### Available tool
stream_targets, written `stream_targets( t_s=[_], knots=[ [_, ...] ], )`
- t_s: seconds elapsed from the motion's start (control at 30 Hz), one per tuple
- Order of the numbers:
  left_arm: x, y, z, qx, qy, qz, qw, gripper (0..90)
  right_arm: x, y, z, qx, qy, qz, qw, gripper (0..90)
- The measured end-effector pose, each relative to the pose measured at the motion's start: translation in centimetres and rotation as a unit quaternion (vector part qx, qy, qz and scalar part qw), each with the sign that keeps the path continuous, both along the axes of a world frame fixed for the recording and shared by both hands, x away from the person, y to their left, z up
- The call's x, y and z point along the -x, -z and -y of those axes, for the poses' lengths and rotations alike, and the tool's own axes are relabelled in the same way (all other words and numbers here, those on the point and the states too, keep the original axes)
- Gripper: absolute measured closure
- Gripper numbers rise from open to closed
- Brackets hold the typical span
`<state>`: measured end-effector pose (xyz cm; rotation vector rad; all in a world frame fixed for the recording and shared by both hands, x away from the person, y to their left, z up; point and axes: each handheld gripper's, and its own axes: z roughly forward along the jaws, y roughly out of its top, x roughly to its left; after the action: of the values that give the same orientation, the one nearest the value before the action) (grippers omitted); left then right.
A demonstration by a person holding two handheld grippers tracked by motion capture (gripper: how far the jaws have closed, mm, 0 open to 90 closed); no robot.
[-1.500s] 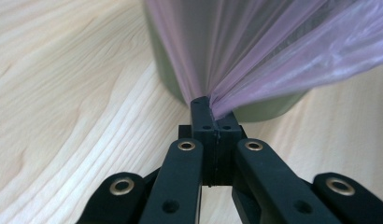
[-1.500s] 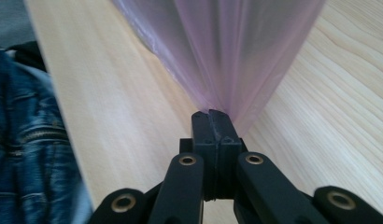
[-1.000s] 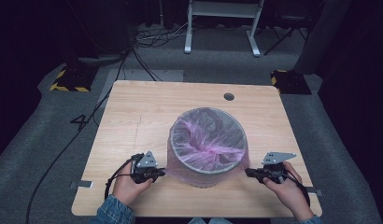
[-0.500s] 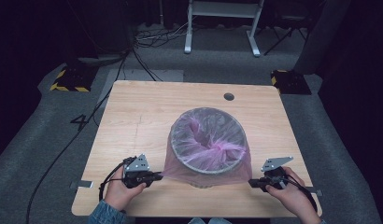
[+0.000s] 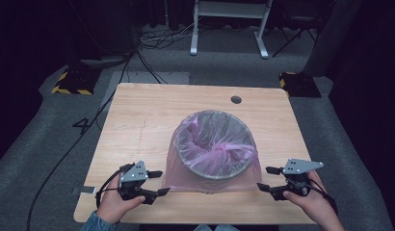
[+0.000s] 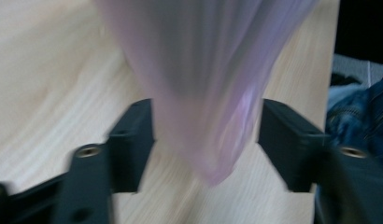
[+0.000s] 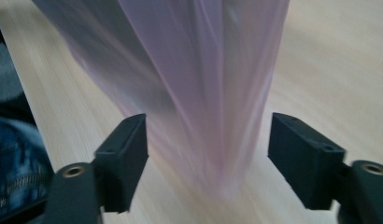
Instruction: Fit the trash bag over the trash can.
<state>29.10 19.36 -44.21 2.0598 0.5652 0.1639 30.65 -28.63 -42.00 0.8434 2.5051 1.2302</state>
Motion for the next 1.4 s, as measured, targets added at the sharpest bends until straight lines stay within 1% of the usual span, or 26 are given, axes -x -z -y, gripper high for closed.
stream_targets(
  t_s=[0.1, 0.13, 0.17, 0.2, 0.23, 0.3, 0.37, 0.43, 0.47, 0.5, 0.53, 0.57, 0.63, 0.67, 0.7, 0.73, 0.87, 0.97, 1.0, 1.07, 1.1, 1.2, 1.27, 1.3, 1.37, 1.4],
  knots=[
    [0.2, -1.5, 0.8, 0.012, 0.003, 0.019, 0.9998, 24.0, -0.4, -1.0, -1.0, -0.020, 0.008, 0.033, 0.9992, 30.2],
    [0.0, -1.8, 1.2, 0.013, -0.001, 0.024, 0.9996, 22.2, -0.7, -1.2, -1.4, -0.027, 0.011, 0.039, 0.9988, 34.1],
    [-0.3, -2.1, 1.5, 0.009, -0.007, 0.030, 0.9995, 21.2, -0.9, -1.4, -1.7, -0.032, 0.013, 0.043, 0.9985, 42.5],
    [-0.6, -2.2, 1.9, 0.002, -0.015, 0.037, 0.9992, 21.0, -1.2, -1.6, -2.0, -0.036, 0.011, 0.045, 0.9982, 54.9],
    [-1.0, -2.2, 2.4, -0.004, -0.019, 0.043, 0.9989, 19.5, -1.5, -1.8, -2.2, -0.041, 0.009, 0.041, 0.9983, 63.6],
    [-1.7, -2.1, 3.4, -0.011, -0.009, 0.047, 0.9988, 18.0, -2.0, -2.2, -2.5, -0.053, 0.014, 0.037, 0.9978, 75.1],
    [-1.9, -1.9, 4.5, -0.017, 0.002, 0.046, 0.9988, 19.3, -2.4, -2.6, -2.7, -0.059, 0.019, 0.034, 0.9975, 80.2],
    [-2.1, -1.8, 5.4, -0.024, 0.007, 0.044, 0.9987, 20.3, -2.6, -2.7, -3.0, -0.058, 0.024, 0.034, 0.9975, 82.0],
    [-2.2, -1.7, 5.7, -0.026, 0.006, 0.042, 0.9988, 23.9, -2.8, -2.7, -3.1, -0.053, 0.023, 0.034, 0.9977, 82.9],
    [-2.3, -1.8, 5.8, -0.037, 0.000, 0.041, 0.9985, 28.1, -2.9, -2.7, -3.1, -0.050, 0.025, 0.033, 0.9979, 83.7],
    [-2.4, -1.9, 5.7, -0.050, -0.005, 0.047, 0.9976, 35.6, -3.1, -2.6, -3.2, -0.046, 0.025, 0.034, 0.9981, 84.3],
    [-2.6, -2.0, 5.5, -0.053, 0.000, 0.045, 0.9976, 48.6, -3.3, -2.5, -3.2, -0.042, 0.027, 0.034, 0.9982, 84.9],
    [-3.0, -2.1, 5.1, -0.049, 0.008, 0.041, 0.9979, 67.9, -3.7, -2.3, -3.1, -0.039, 0.029, 0.032, 0.9983, 86.2],
    [-3.2, -2.2, 4.9, -0.049, 0.007, 0.037, 0.9981, 80.2, -3.9, -2.1, -3.0, -0.038, 0.031, 0.030, 0.9983, 86.6],
    [-3.3, -2.2, 4.7, -0.044, 0.006, 0.031, 0.9985, 88.3, -4.2, -2.0, -2.8, -0.039, 0.033, 0.028, 0.9983, 87.2],
    [-3.5, -2.2, 4.5, -0.040, 0.002, 0.025, 0.9989, 90.0, -4.4, -1.7, -2.7, -0.040, 0.036, 0.024, 0.9983, 87.7],
    [-4.0, -1.5, 4.3, -0.041, -0.006, 0.010, 0.9991, 90.0, -5.0, -0.5, -2.3, -0.031, 0.042, 0.005, 0.9986, 90.0],
    [-4.2, -0.7, 4.3, -0.045, -0.007, 0.001, 0.9990, 90.0, -5.2, 1.2, -2.2, 0.003, 0.047, -0.018, 0.9987, 90.0],
    [-4.2, -0.5, 4.4, -0.055, -0.008, -0.001, 0.9985, 90.0, -5.1, 2.0, -2.3, 0.019, 0.049, -0.028, 0.9982, 90.0],
    [-4.1, -0.1, 4.7, -0.084, -0.010, 0.003, 0.9964, 90.0, -4.5, 3.4, -2.6, 0.065, 0.047, -0.035, 0.9962, 90.0],
    [-4.1, -0.1, 4.8, -0.099, -0.010, 0.004, 0.9950, 90.0, -4.0, 3.8, -2.7, 0.076, 0.042, -0.034, 0.9956, 90.0],
    [-4.2, 0.7, 4.5, -0.112, -0.008, -0.021, 0.9935, 90.0, -3.1, 4.3, -2.2, 0.065, 0.043, -0.043, 0.9961, 90.0],
    [-4.3, 1.9, 4.4, -0.120, -0.006, -0.041, 0.9920, 90.0, -3.0, 4.3, -1.7, 0.045, 0.049, -0.046, 0.9967, 90.0],
    [-4.2, 2.5, 4.5, -0.131, -0.003, -0.049, 0.9902, 90.0, -3.0, 4.2, -1.6, 0.037, 0.051, -0.042, 0.9971, 89.9],
    [-3.7, 3.2, 4.7, -0.156, 0.018, -0.062, 0.9856, 90.0, -3.0, 3.9, -1.8, 0.037, 0.051, -0.036, 0.9973, 89.8],
    [-3.3, 3.1, 4.8, -0.167, 0.029, -0.057, 0.9840, 90.0, -3.0, 3.9, -2.0, 0.043, 0.047, -0.036, 0.9973, 90.0]
  ],
)
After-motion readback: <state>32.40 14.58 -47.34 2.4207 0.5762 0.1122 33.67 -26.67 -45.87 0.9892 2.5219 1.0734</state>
